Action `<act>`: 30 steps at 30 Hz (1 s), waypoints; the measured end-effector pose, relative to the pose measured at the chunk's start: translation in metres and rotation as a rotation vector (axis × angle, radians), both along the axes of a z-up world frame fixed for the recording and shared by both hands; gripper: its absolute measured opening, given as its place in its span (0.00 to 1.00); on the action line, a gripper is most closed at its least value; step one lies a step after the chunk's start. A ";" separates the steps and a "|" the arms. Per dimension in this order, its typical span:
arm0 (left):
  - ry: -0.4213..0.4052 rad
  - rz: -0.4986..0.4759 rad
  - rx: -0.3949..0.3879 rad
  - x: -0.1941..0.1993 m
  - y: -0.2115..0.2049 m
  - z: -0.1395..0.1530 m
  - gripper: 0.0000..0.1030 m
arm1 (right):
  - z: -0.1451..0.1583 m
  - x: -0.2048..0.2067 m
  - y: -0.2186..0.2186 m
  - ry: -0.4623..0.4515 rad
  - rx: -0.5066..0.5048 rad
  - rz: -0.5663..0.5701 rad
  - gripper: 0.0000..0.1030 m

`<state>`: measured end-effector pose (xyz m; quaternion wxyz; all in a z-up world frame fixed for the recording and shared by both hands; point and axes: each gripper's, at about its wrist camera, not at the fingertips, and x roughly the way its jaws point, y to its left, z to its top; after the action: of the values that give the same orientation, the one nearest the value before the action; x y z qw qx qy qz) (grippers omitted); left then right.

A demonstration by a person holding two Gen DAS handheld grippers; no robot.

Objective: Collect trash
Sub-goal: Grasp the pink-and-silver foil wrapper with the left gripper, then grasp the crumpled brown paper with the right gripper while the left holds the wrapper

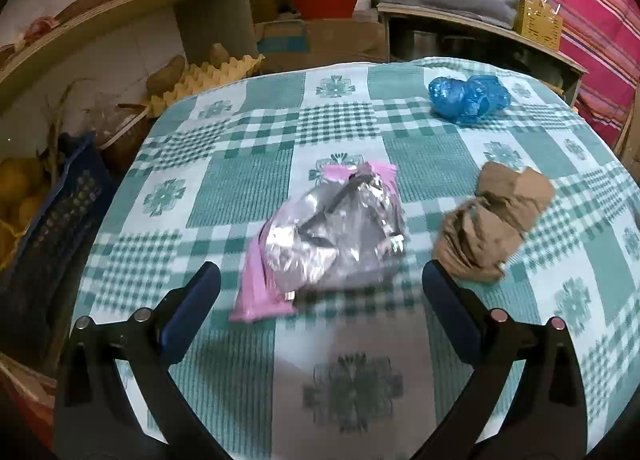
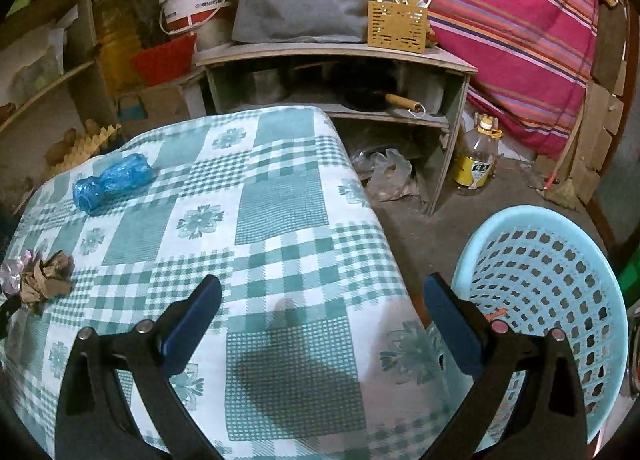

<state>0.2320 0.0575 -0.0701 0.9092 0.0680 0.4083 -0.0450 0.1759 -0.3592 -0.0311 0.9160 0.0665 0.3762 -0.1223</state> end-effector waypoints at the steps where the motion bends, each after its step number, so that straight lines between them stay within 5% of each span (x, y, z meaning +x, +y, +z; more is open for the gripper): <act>1: 0.008 -0.006 -0.008 0.004 0.000 -0.001 0.95 | -0.001 0.001 0.002 0.002 -0.001 0.003 0.96; 3: 0.023 -0.012 -0.040 0.011 0.001 -0.003 0.94 | -0.002 0.002 0.003 0.005 -0.001 0.007 0.96; 9: 0.005 -0.033 -0.090 0.012 0.000 0.001 0.68 | -0.003 0.002 0.006 0.011 -0.006 0.021 0.95; 11: -0.013 -0.041 -0.088 0.009 -0.002 0.006 0.55 | -0.003 0.002 0.007 0.013 -0.006 0.024 0.95; 13: -0.012 -0.046 -0.120 0.009 0.001 0.009 0.30 | -0.003 0.001 0.008 0.013 -0.006 0.027 0.95; 16: 0.014 -0.034 -0.161 0.013 0.007 0.006 0.20 | -0.003 0.001 0.011 0.013 -0.006 0.035 0.96; 30: -0.057 0.066 -0.135 -0.001 0.032 0.031 0.17 | 0.009 0.008 0.075 -0.026 0.006 0.174 0.95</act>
<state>0.2311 0.0899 -0.0390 0.9240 -0.0056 0.3803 -0.0404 0.1844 -0.2839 -0.0218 0.9278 0.0376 0.3689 -0.0402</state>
